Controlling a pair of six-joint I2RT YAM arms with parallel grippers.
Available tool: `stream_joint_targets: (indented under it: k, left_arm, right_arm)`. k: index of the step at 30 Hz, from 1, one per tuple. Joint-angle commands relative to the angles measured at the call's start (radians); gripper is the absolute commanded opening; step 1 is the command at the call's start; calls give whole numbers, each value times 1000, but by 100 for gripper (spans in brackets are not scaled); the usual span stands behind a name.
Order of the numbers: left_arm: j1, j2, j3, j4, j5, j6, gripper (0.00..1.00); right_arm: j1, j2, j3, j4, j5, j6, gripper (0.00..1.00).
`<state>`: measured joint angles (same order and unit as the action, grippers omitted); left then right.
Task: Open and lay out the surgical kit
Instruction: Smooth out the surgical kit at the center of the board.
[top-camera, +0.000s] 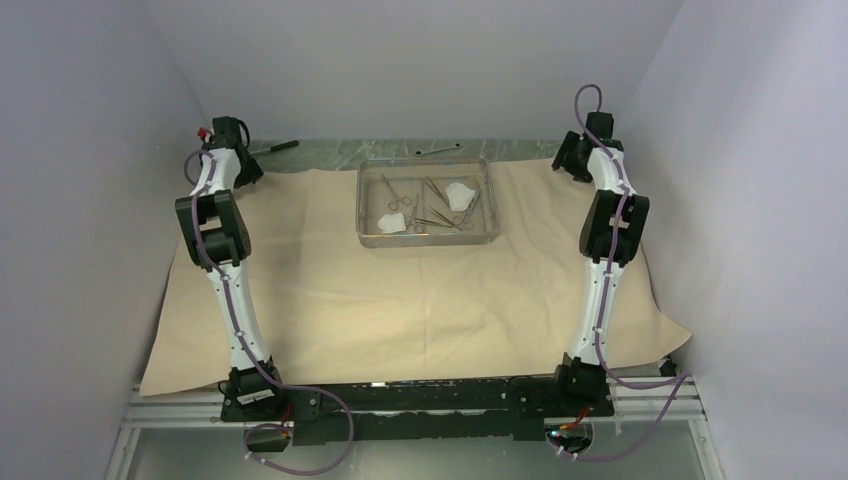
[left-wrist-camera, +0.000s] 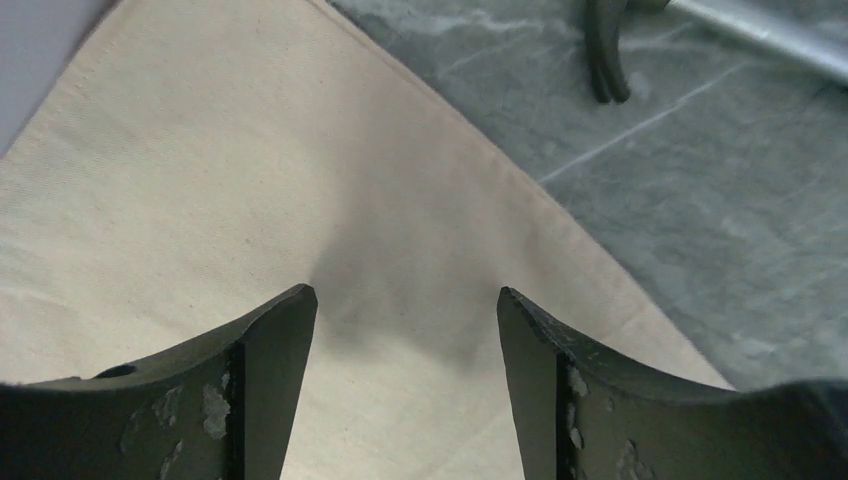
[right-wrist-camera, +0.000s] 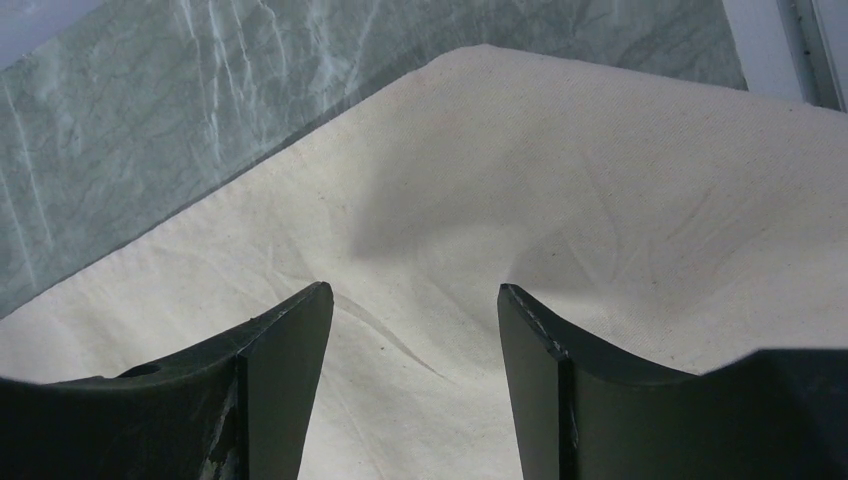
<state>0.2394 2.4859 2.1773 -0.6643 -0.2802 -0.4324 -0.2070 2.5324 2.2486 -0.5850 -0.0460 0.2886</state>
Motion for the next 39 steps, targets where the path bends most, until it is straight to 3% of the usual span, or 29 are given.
stream_joint_targets:
  k: [1,11,18,26,31,39]
  left_arm:
    - [0,25,57,-3,-46,-11,73]
    - [-2,176,160,-75,-14,3,73]
    - [-1,222,182,-113,-40,-16,76]
    - [0,240,187,-169,-21,-29,83]
    - [4,251,199,-171,25,-22,82]
    - [10,264,227,-134,85,38,80]
  right_arm:
    - [1,-57,4,61,17,0,66]
    - [7,-54,-48,126,43,0,66]
    - [13,-1,6,133,46,8,67]
    - [50,76,106,36,266,-52,76]
    - [48,122,165,-61,304,-59,77]
    - [44,-2,-91,-200,271,4,68]
